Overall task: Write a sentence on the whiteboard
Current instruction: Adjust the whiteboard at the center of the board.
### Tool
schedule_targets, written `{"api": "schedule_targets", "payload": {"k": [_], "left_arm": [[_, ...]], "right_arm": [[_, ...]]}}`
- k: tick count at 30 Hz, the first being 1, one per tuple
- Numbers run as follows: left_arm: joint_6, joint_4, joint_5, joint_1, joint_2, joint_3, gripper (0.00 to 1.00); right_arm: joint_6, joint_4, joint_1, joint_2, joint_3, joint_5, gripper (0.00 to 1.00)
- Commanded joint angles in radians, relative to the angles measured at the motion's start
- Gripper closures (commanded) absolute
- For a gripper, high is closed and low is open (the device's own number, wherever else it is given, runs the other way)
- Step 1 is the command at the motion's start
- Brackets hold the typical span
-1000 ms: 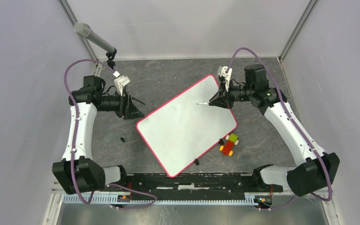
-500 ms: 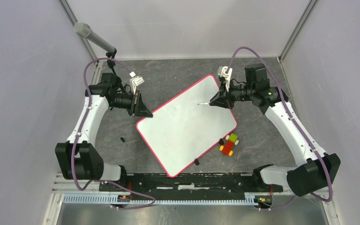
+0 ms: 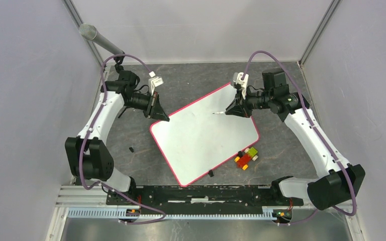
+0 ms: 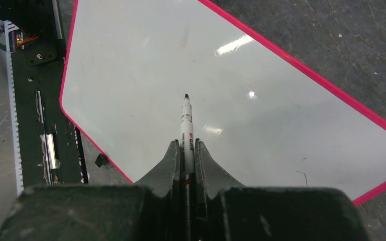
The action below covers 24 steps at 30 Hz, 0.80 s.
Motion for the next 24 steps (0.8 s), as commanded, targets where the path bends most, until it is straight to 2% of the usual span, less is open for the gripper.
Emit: {"api": "schedule_targets", "payload": {"k": [1,2,3,4,14,15,20,24], "left_arm": [[0.097,-0.003,-0.056,-0.057,0.044,0.07,0.97],[0.102,-0.005,-0.065,-0.067,0.056,0.081,0.98],[0.105,0.209,-0.077,-0.081,0.067,0.095,0.97],[0.106,-0.002,-0.087,-0.091,0.079,0.106,0.98],[0.094,-0.006,-0.123,-0.152,0.146,0.178,0.96],[0.087,-0.006,-0.124,-0.153,0.147,0.181,0.93],[-0.017,0.09,-0.157,-0.136,0.069,0.13,0.63],[-0.089,0.154,-0.127,-0.068,-0.02,0.048,0.45]], "right_arm": [[-0.021,-0.01,0.007,-0.002,0.035,-0.015,1.0],[-0.021,-0.01,0.007,-0.003,0.032,-0.016,1.0],[-0.022,-0.01,0.008,-0.004,0.028,-0.016,1.0],[-0.023,-0.01,0.009,-0.005,0.025,-0.016,1.0],[-0.021,-0.006,0.033,-0.013,0.005,-0.012,1.0],[-0.017,-0.001,0.036,-0.015,-0.001,-0.01,1.0],[0.015,0.052,0.051,-0.038,-0.041,0.013,1.0],[0.061,0.12,0.064,-0.056,-0.067,0.027,1.0]]}}
